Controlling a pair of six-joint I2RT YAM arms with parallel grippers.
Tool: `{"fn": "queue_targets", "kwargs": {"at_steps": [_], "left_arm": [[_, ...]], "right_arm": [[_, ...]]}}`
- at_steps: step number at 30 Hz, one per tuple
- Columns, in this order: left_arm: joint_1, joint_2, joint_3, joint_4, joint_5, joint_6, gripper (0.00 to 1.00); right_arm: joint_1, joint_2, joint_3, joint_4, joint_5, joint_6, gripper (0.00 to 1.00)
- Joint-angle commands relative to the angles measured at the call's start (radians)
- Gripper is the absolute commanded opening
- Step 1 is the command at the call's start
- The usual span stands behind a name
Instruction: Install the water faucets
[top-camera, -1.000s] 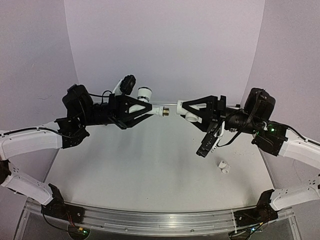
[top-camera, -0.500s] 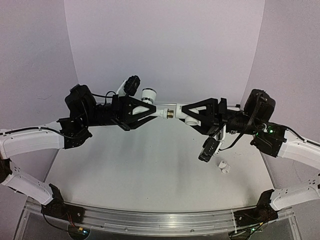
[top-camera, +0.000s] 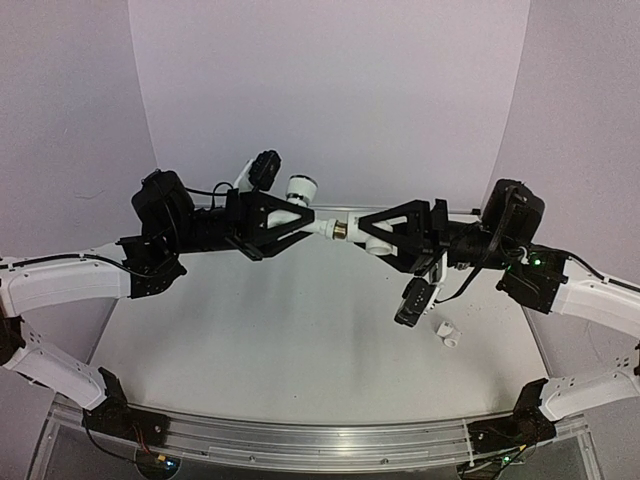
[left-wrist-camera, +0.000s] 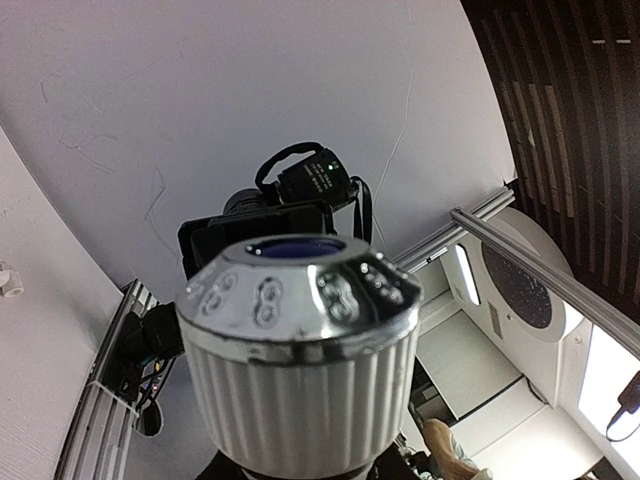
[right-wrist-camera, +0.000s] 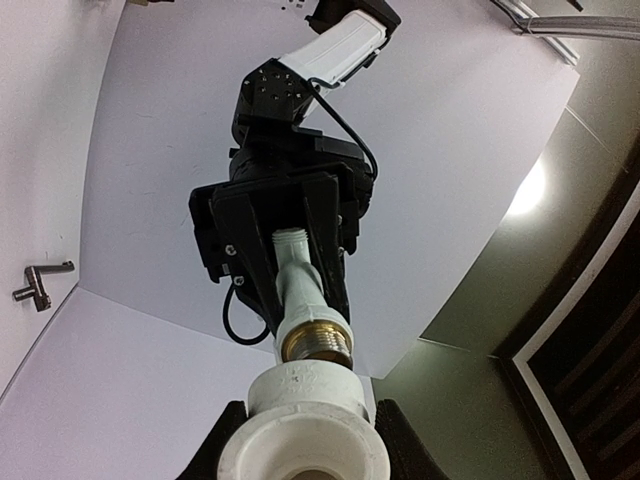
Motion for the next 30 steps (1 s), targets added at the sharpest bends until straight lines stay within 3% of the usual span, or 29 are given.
{"fn": "queue_targets", "kwargs": {"at_steps": [1, 17, 30], "left_arm": [[-0.011, -0.032, 0.014, 0.031, -0.048, 0.022, 0.0], [-0.016, -0.06, -0.041, 0.084, -0.162, 0.041, 0.0], [-0.034, -0.054, -0.039, 0.122, -0.073, 0.037, 0.0]], "right_arm": [[0.017, 0.006, 0.012, 0.057, -0.017, -0.285, 0.0], [0.038, 0.031, 0.014, 0.128, 0.069, -0.259, 0.0], [0.05, 0.05, 0.019, 0.174, 0.13, -0.227, 0.0]]}}
